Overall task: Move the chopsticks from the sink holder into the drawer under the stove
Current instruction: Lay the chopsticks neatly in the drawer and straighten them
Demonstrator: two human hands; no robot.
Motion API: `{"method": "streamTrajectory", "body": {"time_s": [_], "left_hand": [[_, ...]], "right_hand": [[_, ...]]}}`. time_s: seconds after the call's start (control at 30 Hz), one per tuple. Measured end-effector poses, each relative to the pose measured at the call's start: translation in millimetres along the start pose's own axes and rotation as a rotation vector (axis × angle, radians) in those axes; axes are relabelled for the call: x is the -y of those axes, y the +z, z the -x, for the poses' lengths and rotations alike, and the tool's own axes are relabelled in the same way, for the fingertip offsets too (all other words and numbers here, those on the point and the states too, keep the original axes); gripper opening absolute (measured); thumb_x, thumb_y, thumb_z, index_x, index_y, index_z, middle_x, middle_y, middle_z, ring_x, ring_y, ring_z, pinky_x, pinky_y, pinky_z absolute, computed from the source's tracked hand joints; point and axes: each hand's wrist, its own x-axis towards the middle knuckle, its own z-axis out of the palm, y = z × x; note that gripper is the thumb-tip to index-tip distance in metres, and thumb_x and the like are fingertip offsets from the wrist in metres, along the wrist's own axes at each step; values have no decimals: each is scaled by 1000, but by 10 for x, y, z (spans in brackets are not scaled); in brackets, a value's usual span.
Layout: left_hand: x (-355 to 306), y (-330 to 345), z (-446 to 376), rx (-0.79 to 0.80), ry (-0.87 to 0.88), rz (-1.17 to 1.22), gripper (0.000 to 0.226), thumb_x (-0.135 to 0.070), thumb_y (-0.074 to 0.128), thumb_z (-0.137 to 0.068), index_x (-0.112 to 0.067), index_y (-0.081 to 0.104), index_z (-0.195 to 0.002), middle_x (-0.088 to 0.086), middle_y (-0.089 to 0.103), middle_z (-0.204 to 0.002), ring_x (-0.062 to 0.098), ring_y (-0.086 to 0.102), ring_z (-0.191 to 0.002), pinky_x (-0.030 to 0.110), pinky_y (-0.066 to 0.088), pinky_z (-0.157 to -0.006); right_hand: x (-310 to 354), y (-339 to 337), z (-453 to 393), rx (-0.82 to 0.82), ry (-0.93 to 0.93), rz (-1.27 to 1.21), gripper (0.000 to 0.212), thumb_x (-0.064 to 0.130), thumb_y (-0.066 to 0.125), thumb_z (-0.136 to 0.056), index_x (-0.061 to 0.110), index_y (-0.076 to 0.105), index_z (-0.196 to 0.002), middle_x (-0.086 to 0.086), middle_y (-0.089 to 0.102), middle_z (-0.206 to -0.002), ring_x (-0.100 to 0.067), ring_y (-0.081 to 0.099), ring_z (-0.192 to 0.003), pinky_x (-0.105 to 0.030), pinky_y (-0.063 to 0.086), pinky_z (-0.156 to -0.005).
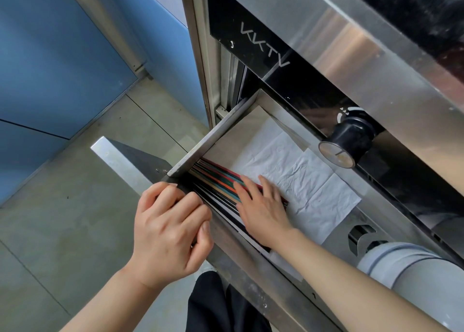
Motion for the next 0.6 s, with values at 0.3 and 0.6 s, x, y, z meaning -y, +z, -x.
{"method": "streamTrajectory", "body": {"time_s": [0.3,0.6], "left_hand": [[-1,5,5,-6,-5,2,43,-23,31,-93,-14,59,-62,2,56,-64,25,44,-65,36,36,-79],[-1,10,0,-10,-6,-1,42,-22,32,-91,-14,59,-60,2,56,-63,26,45,-65,36,37,-79]], "right_hand": [[-119,80,168,15,91,22,59,45,34,-96,22,19,-148,-14,33,-140,-31,39,-116,-41,44,-91],[-15,30,-99,-82,-300,107,57,31,38,-96,26,21,-150,0,20,-159,-28,13,-146,-44,16,-117]]}}
